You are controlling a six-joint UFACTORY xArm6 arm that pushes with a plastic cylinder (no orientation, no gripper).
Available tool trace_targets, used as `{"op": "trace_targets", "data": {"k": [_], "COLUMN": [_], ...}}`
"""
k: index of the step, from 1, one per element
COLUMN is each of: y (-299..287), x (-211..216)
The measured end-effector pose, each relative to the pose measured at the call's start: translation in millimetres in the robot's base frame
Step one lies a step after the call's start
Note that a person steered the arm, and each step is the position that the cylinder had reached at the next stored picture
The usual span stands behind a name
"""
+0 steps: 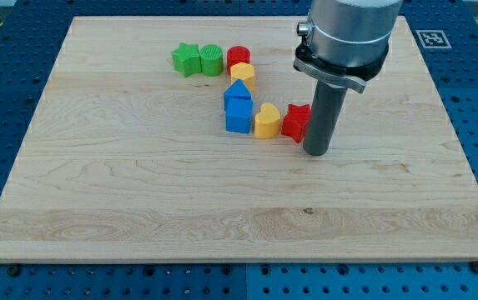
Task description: Push the blue cube below yellow heart
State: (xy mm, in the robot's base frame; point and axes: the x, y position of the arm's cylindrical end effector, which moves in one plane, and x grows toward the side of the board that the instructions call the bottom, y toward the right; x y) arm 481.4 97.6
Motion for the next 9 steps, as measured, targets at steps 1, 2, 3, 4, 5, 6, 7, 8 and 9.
{"op": "trace_targets", "data": {"k": [1,2,3,4,5,6,7,8,9], "y": [1.3,1.7,1.7,-0.7,-12.0,-45.7,-108.8,-141.2,-143.9], "x": [0.0,0.0,0.0,11.3,44.0,50.9,44.3,20.5,1.2]}}
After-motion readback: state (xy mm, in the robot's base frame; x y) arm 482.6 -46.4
